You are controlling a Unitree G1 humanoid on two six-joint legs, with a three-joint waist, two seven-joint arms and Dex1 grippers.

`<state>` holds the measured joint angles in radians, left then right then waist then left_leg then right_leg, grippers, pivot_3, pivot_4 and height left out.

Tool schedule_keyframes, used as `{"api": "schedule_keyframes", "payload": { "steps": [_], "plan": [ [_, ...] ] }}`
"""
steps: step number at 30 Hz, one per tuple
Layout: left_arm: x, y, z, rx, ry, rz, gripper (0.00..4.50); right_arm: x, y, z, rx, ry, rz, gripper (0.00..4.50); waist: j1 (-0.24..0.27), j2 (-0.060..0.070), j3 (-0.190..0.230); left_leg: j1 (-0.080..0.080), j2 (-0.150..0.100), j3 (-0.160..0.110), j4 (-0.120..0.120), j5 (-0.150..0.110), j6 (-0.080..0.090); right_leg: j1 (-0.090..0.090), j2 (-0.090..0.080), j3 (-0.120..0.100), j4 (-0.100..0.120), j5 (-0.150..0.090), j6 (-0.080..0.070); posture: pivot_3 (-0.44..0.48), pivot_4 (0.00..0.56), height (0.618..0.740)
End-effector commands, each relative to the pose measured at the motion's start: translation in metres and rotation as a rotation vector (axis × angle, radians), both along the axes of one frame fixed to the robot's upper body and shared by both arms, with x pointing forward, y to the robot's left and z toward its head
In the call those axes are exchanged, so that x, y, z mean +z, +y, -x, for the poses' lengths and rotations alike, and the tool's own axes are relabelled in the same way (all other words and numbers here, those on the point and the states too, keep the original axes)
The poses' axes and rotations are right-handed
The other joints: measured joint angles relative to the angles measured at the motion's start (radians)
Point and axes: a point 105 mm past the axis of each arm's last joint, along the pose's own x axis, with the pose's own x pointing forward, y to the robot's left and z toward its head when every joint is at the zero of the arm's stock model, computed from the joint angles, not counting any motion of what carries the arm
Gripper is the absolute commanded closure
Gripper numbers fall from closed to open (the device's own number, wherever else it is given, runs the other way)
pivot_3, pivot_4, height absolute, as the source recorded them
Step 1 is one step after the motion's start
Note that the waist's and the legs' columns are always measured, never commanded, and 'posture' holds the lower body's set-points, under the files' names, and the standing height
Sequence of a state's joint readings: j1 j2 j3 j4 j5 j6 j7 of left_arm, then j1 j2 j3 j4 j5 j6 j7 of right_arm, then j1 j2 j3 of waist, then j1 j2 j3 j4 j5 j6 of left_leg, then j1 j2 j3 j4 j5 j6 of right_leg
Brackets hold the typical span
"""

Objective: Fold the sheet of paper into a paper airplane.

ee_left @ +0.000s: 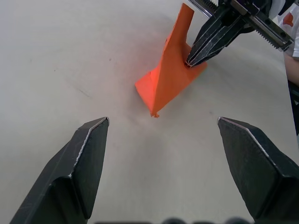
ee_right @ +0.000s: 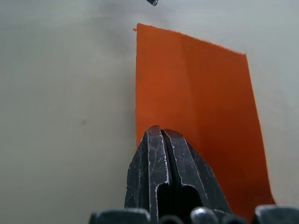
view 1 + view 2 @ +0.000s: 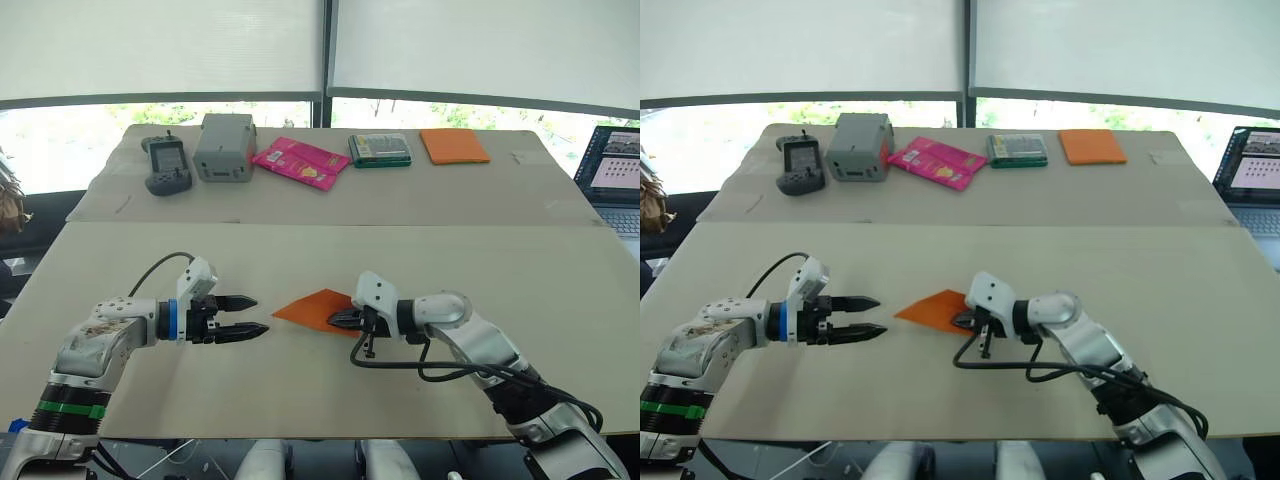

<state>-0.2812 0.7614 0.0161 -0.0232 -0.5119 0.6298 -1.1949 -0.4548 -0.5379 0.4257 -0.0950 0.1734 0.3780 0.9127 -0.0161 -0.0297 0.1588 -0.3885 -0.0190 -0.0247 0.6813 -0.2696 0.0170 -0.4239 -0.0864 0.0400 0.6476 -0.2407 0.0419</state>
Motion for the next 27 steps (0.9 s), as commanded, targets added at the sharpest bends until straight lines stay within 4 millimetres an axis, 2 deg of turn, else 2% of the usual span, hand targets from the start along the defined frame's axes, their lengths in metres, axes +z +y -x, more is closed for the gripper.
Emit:
{"api": "schedule_keyframes", "payload": {
  "steps": [1,8,13,17,26,27],
  "plan": [
    [0.010,0.000,-0.004,-0.014,-0.043,-0.002,0.58,0.001,0.000,-0.004,-0.012,-0.089,0.015,4.45,0.000,0.000,0.000,0.000,0.000,0.000,0.000,0.000,0.000,0.000,0.000,0.000,0.000,0.000,0.000,0.000,0.150,0.740],
    [0.009,-0.006,-0.008,-0.030,-0.055,0.002,0.58,-0.008,0.001,-0.005,-0.019,-0.181,0.034,4.45,0.000,0.000,0.000,0.000,0.000,0.000,0.000,0.000,0.000,0.000,0.000,0.000,0.000,0.000,0.000,0.000,0.150,0.740],
    [0.010,-0.010,-0.016,-0.041,-0.073,0.007,0.58,-0.019,-0.010,-0.002,0.022,-0.310,0.128,4.45,0.002,0.000,0.000,0.001,-0.001,0.000,0.000,0.000,0.000,0.001,0.000,0.000,0.000,0.000,0.000,0.000,0.150,0.740],
    [0.012,-0.015,-0.023,-0.051,-0.090,0.016,0.58,-0.019,-0.017,-0.001,0.051,-0.413,0.158,4.45,0.004,0.000,0.000,0.001,-0.001,0.000,0.001,0.000,0.000,0.002,0.000,0.000,0.000,0.000,0.000,0.000,0.150,0.740],
    [0.019,-0.035,-0.060,0.015,-0.127,0.072,0.58,-0.032,-0.026,0.009,0.052,-0.464,0.199,4.45,0.003,0.000,0.000,0.001,-0.002,0.000,0.002,0.000,0.000,0.003,0.000,0.000,0.000,0.000,0.000,0.000,0.150,0.740],
    [0.019,-0.037,-0.065,0.020,-0.130,0.072,0.83,-0.034,-0.025,0.010,0.045,-0.462,0.199,4.48,0.003,-0.001,0.000,0.001,-0.002,0.000,0.002,0.000,0.000,0.003,0.000,0.000,0.000,0.000,0.000,0.000,0.150,0.740]
  ]
}}
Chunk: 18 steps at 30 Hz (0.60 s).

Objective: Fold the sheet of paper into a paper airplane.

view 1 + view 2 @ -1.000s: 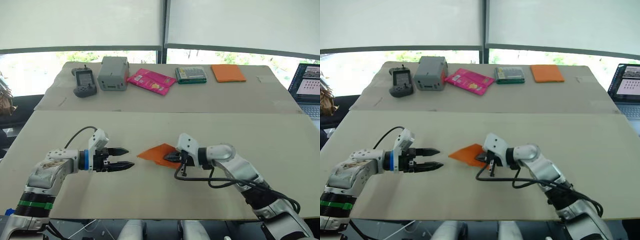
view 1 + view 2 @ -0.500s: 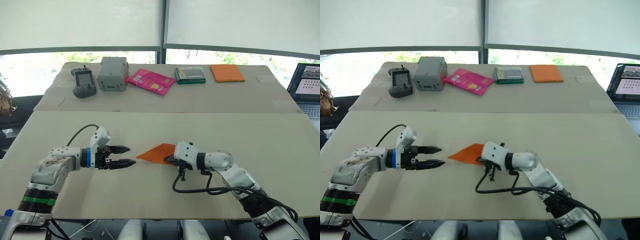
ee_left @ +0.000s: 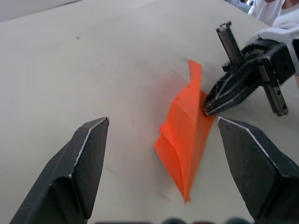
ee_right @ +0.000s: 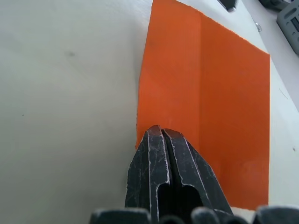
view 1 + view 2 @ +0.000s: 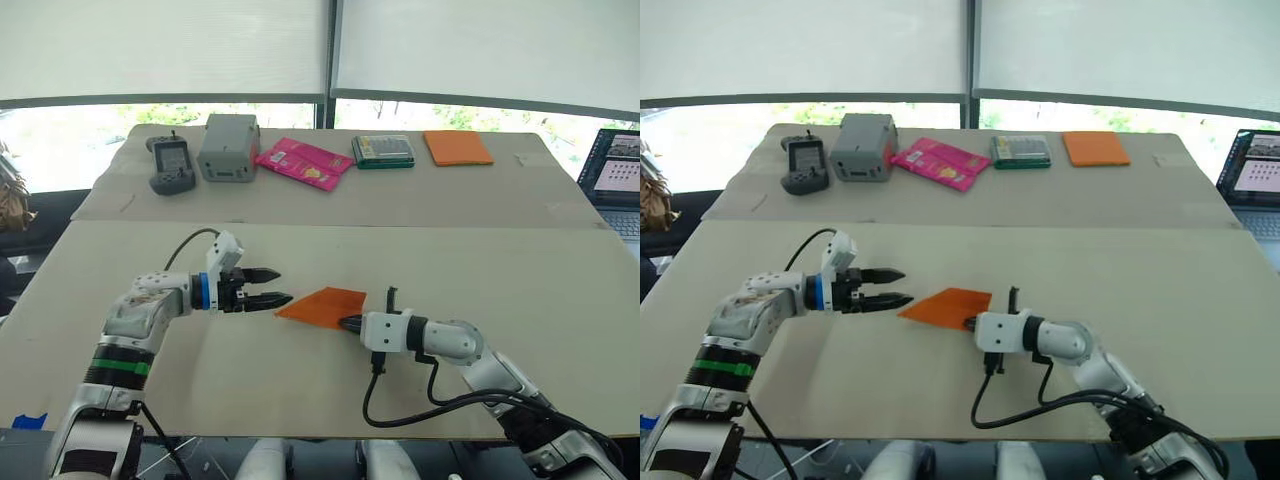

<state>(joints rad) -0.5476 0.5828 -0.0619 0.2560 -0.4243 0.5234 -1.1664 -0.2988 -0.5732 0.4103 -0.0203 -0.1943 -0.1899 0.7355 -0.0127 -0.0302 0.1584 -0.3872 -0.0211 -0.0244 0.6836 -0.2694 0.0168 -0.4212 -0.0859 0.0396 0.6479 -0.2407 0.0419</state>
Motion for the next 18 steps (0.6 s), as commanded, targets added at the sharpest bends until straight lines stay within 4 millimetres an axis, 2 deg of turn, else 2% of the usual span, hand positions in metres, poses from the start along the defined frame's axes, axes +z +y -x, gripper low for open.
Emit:
{"api": "schedule_keyframes", "payload": {
  "steps": [1,5,7,9,10,11,18],
  "plan": [
    [0.007,-0.005,-0.013,0.001,-0.038,-0.004,1.10,-0.018,-0.006,0.003,-0.019,0.024,0.061,4.50,0.000,0.000,0.000,0.000,0.000,0.000,0.000,0.000,0.000,0.000,0.000,0.000,0.000,0.000,0.000,0.000,0.150,0.740],
    [-0.002,-0.009,-0.020,-0.021,-0.032,-0.050,2.41,-0.022,-0.005,0.002,-0.025,0.017,0.072,4.50,-0.001,0.000,0.000,0.001,0.000,0.000,0.000,0.000,0.000,0.001,0.001,0.000,0.000,0.000,0.000,0.000,0.150,0.740],
    [-0.017,-0.009,-0.022,-0.045,-0.047,-0.157,3.08,-0.024,-0.005,0.002,-0.027,0.015,0.074,4.50,-0.002,0.000,0.000,0.001,0.000,0.000,0.000,0.000,0.000,0.001,0.001,0.000,0.000,0.000,0.000,0.000,0.150,0.740],
    [-0.025,-0.017,-0.019,-0.100,-0.050,-0.202,3.61,-0.025,-0.003,0.003,-0.025,0.014,0.076,4.50,-0.002,0.000,0.000,0.002,0.000,0.000,0.000,0.000,0.000,0.002,0.001,0.000,0.000,0.000,0.000,0.000,0.150,0.740],
    [-0.026,-0.024,-0.015,-0.157,-0.054,-0.206,4.12,-0.027,-0.003,0.004,-0.020,0.012,0.084,4.50,-0.002,0.000,0.000,0.002,0.000,0.000,0.000,0.000,0.000,0.002,0.002,0.000,0.000,0.000,0.000,0.000,0.150,0.740],
    [-0.026,-0.029,-0.012,-0.196,-0.057,-0.202,4.42,-0.028,-0.003,0.005,-0.017,0.010,0.090,4.50,-0.002,-0.001,-0.001,0.002,0.000,0.000,0.000,0.000,0.000,0.002,0.002,0.000,0.000,0.000,0.000,0.000,0.150,0.740],
    [-0.019,-0.055,0.019,-0.483,-0.013,-0.112,4.47,-0.028,-0.001,0.010,-0.016,0.010,0.090,4.50,-0.002,-0.001,-0.001,0.002,0.001,0.000,0.000,0.000,0.000,0.002,0.002,0.000,0.000,0.000,0.000,0.000,0.150,0.740]
  ]
}}
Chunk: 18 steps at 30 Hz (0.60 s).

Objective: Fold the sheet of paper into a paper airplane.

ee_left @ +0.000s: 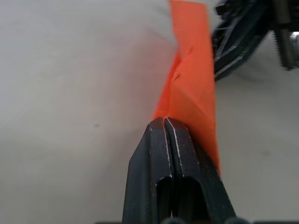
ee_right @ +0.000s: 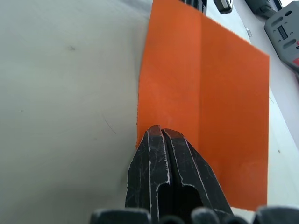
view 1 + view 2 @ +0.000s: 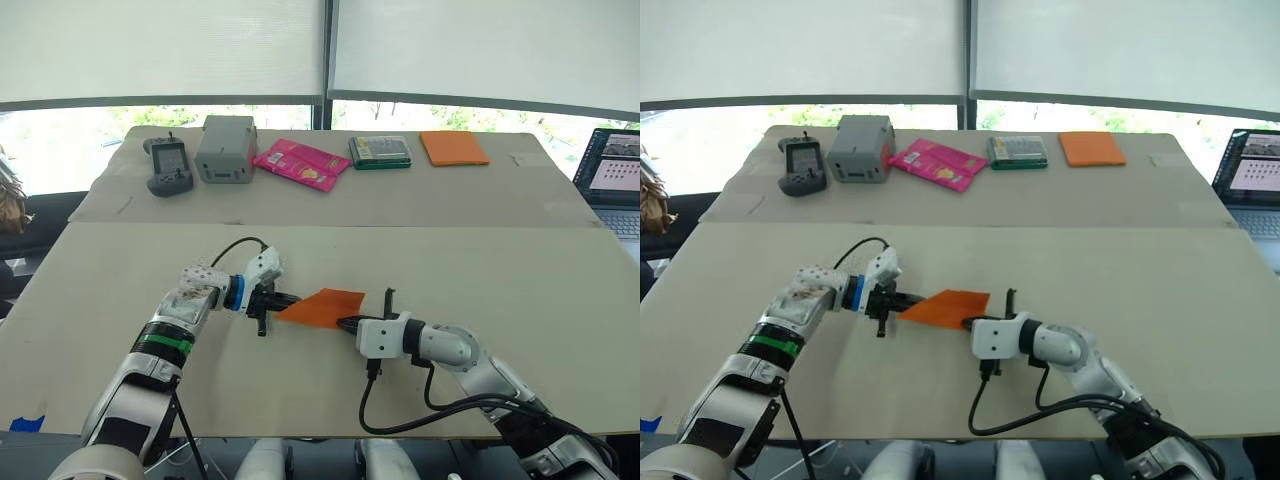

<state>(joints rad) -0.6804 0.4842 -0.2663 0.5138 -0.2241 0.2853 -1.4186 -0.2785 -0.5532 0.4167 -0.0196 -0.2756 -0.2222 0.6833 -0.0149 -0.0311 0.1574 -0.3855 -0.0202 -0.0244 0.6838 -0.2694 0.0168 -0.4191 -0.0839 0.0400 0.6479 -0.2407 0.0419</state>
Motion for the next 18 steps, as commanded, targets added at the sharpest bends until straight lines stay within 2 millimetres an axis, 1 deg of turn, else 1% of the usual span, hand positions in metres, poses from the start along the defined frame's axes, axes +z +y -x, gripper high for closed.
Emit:
{"api": "schedule_keyframes", "payload": {
  "steps": [1,5,8,10,14,16,18],
  "plan": [
    [0.016,-0.016,0.012,-0.149,0.006,0.054,4.47,-0.025,-0.005,0.009,-0.010,0.070,0.072,4.50,0.001,0.000,0.000,0.000,0.000,0.000,0.000,0.000,0.000,0.000,0.000,0.000,0.000,0.000,0.000,0.000,0.150,0.740],
    [0.007,-0.018,0.016,-0.201,0.037,0.013,4.47,-0.026,-0.005,0.011,-0.011,0.072,0.078,4.50,0.000,0.000,0.000,0.000,0.000,0.000,0.000,0.000,0.000,0.001,0.000,0.000,0.000,0.000,0.000,0.000,0.150,0.740],
    [-0.008,-0.015,0.004,-0.143,-0.008,-0.053,4.47,-0.027,-0.004,0.011,-0.013,0.072,0.080,4.50,0.001,0.000,0.000,0.001,0.000,0.000,0.000,0.000,0.000,0.001,0.000,0.000,0.000,0.000,0.000,0.000,0.150,0.740],
    [-0.009,-0.010,-0.008,-0.085,-0.049,-0.077,4.47,-0.027,-0.004,0.010,-0.015,0.073,0.082,4.50,0.002,0.000,0.000,0.001,0.000,0.000,0.000,0.000,0.000,0.002,0.000,0.000,-0.001,0.000,0.000,0.000,0.150,0.740],
    [0.005,0.007,-0.030,0.039,-0.154,-0.087,4.47,-0.027,-0.004,0.009,-0.015,0.074,0.086,4.50,0.001,-0.002,-0.001,0.002,0.000,0.000,0.000,0.000,0.000,0.002,0.000,0.000,0.000,0.000,0.000,0.000,0.150,0.740],
    [0.019,0.019,-0.038,0.099,-0.205,-0.069,4.47,-0.028,-0.003,0.009,-0.010,0.080,0.091,4.50,-0.003,-0.002,-0.001,0.002,0.001,0.000,0.000,0.000,0.000,0.002,0.001,0.000,0.000,0.000,0.000,0.000,0.150,0.740],
    [0.037,0.026,-0.040,0.135,-0.235,-0.020,4.47,-0.029,-0.002,0.008,-0.002,0.089,0.096,4.50,-0.004,-0.002,-0.001,0.001,0.001,0.000,0.000,0.000,0.000,0.000,0.001,0.000,0.000,0.000,0.000,0.000,0.150,0.740]
  ]
}}
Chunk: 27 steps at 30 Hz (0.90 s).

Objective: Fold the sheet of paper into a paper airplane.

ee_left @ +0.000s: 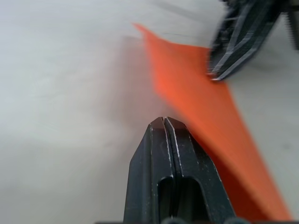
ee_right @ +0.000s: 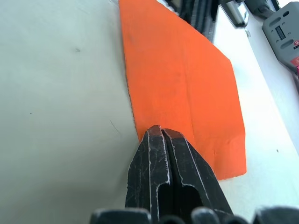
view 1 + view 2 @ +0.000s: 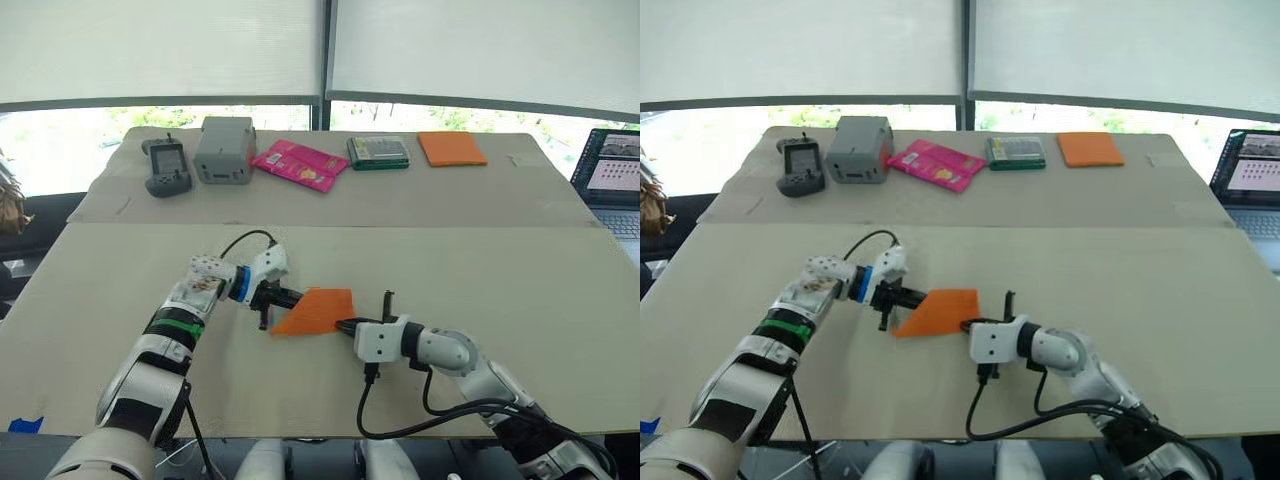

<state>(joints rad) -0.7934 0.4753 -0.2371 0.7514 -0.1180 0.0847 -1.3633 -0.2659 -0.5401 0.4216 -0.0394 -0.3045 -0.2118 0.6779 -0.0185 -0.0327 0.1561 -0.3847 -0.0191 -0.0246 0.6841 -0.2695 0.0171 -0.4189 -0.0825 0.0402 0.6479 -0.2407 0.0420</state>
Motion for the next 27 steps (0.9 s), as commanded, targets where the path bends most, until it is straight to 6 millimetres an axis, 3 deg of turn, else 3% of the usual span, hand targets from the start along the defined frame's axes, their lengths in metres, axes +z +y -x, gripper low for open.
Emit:
{"api": "schedule_keyframes", "payload": {
  "steps": [1,3,7,10,13,20,23,27],
  "plan": [
    [0.042,0.010,-0.008,0.042,-0.108,0.093,4.47,-0.028,-0.005,0.005,-0.003,0.100,0.089,4.50,0.000,0.000,0.000,0.000,0.000,0.000,0.000,0.000,0.000,0.000,0.000,0.000,0.000,0.000,0.000,0.000,0.150,0.740],
    [0.055,0.009,0.003,0.014,-0.107,0.158,4.47,-0.028,-0.003,0.005,0.003,0.114,0.086,4.50,0.000,0.000,0.000,0.000,0.001,0.000,0.000,0.000,0.000,0.000,0.000,0.000,0.000,0.000,0.000,0.000,0.150,0.740],
    [0.070,0.000,0.043,-0.096,0.000,0.277,4.47,-0.031,-0.002,0.005,0.003,0.145,0.088,4.50,-0.006,0.001,0.000,0.001,0.001,0.000,0.000,0.000,0.000,0.001,0.000,0.001,0.001,0.000,0.000,0.000,0.150,0.740],
    [0.047,-0.001,0.069,-0.131,0.077,0.177,4.47,-0.031,-0.001,0.002,-0.013,0.158,0.084,4.50,-0.014,0.001,0.000,0.002,0.003,0.000,0.000,0.000,0.000,0.001,0.002,0.002,0.001,0.000,0.000,0.000,0.150,0.740],
    [0.023,0.000,0.067,-0.048,0.063,0.114,4.47,-0.028,0.000,-0.001,-0.027,0.170,0.068,4.50,-0.015,0.001,-0.001,0.005,0.003,0.000,-0.001,0.000,0.000,0.003,0.003,0.002,0.001,0.000,0.000,0.000,0.150,0.740],
    [-0.004,0.009,0.052,0.110,-0.004,0.028,4.47,-0.024,-0.004,0.000,-0.050,0.187,0.043,4.50,-0.008,0.001,-0.001,0.016,0.003,-0.001,-0.003,0.000,0.000,0.015,0.003,0.002,-0.002,0.000,-0.001,0.000,0.150,0.740],
    [-0.017,0.008,0.060,0.136,-0.001,0.007,4.47,-0.020,-0.008,0.002,-0.065,0.219,0.013,4.50,-0.003,0.001,-0.001,0.016,0.003,-0.001,-0.004,0.000,0.000,0.015,0.003,0.002,-0.003,0.000,-0.001,0.000,0.150,0.740],
    [-0.016,0.003,0.072,0.158,0.030,0.056,4.47,-0.013,-0.014,0.000,-0.116,0.246,-0.046,4.50,0.007,0.001,-0.001,0.015,0.005,-0.001,-0.004,-0.001,0.001,0.015,0.001,0.002,-0.004,0.000,-0.001,0.000,0.150,0.740]
  ]
}}
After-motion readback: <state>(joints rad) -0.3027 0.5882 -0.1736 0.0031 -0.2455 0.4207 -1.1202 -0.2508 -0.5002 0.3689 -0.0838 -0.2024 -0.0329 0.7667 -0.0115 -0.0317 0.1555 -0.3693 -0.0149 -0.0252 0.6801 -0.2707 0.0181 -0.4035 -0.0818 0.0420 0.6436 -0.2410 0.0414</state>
